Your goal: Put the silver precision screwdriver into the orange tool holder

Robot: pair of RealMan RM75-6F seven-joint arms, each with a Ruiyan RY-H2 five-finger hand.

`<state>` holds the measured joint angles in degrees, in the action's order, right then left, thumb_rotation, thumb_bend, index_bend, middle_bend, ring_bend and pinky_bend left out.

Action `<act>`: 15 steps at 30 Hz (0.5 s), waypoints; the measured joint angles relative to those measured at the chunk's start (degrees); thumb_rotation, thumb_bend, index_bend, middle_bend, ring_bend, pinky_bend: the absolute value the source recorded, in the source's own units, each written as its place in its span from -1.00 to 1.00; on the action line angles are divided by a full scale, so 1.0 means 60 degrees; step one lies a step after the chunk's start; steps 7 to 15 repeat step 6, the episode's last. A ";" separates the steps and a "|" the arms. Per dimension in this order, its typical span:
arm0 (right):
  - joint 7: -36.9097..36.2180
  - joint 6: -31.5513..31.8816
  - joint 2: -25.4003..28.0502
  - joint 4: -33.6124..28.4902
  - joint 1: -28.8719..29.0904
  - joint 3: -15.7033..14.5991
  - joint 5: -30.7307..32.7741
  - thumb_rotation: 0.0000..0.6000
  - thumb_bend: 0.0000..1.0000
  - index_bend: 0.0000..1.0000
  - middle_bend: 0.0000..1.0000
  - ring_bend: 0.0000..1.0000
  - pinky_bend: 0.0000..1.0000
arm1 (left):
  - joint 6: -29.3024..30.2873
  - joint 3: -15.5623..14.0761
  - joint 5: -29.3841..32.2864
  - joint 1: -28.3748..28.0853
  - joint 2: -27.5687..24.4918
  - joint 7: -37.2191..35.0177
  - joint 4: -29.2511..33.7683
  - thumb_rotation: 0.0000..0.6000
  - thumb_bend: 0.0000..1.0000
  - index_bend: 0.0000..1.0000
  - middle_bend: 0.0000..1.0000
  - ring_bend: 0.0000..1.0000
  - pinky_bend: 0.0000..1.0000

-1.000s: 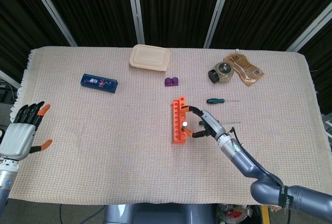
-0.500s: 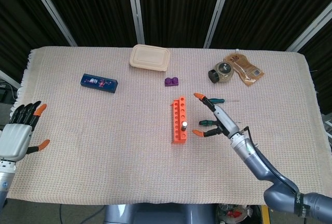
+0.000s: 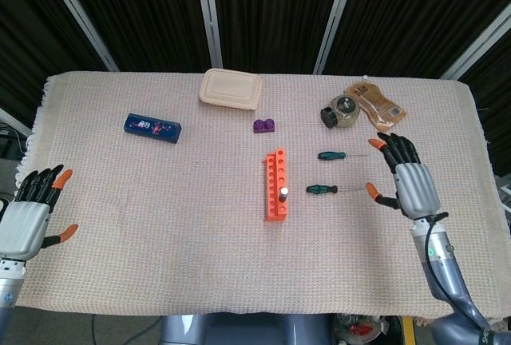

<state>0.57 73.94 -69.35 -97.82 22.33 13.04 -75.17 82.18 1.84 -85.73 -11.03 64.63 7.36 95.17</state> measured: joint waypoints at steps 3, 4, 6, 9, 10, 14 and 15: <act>0.0849 0.0388 0.0020 0.0233 -0.0380 -0.0363 -0.0047 1.00 -0.44 -0.92 -1.00 -1.00 -1.00 | 0.0007 -0.0079 -0.0069 0.0064 0.0005 0.0010 0.0052 1.00 -0.64 -1.00 -1.00 -1.00 -1.00; 0.1031 0.0476 0.0022 0.0304 -0.0482 -0.0448 -0.0061 1.00 -0.44 -0.94 -1.00 -1.00 -1.00 | 0.0020 -0.0089 -0.0074 0.0084 0.0003 0.0011 0.0059 1.00 -0.63 -1.00 -1.00 -1.00 -1.00; 0.1374 0.0791 0.0008 0.0491 -0.0736 -0.0620 -0.0103 1.00 -0.44 -0.96 -1.00 -1.00 -1.00 | 0.0069 -0.0102 -0.0072 0.0139 -0.0002 0.0014 0.0074 1.00 -0.63 -1.00 -1.00 -1.00 -1.00; 0.1374 0.0791 0.0008 0.0491 -0.0736 -0.0620 -0.0103 1.00 -0.44 -0.96 -1.00 -1.00 -1.00 | 0.0069 -0.0102 -0.0072 0.0139 -0.0002 0.0014 0.0074 1.00 -0.63 -1.00 -1.00 -1.00 -1.00; 0.1374 0.0791 0.0008 0.0491 -0.0736 -0.0620 -0.0103 1.00 -0.44 -0.96 -1.00 -1.00 -1.00 | 0.0069 -0.0102 -0.0072 0.0139 -0.0002 0.0014 0.0074 1.00 -0.63 -1.00 -1.00 -1.00 -1.00; 0.1374 0.0791 0.0008 0.0491 -0.0736 -0.0620 -0.0103 1.00 -0.44 -0.96 -1.00 -1.00 -1.00 | 0.0069 -0.0102 -0.0072 0.0139 -0.0002 0.0014 0.0074 1.00 -0.63 -1.00 -1.00 -1.00 -1.00; 0.1374 0.0791 0.0008 0.0491 -0.0736 -0.0620 -0.0103 1.00 -0.44 -0.96 -1.00 -1.00 -1.00 | 0.0069 -0.0102 -0.0072 0.0139 -0.0002 0.0014 0.0074 1.00 -0.63 -1.00 -1.00 -1.00 -1.00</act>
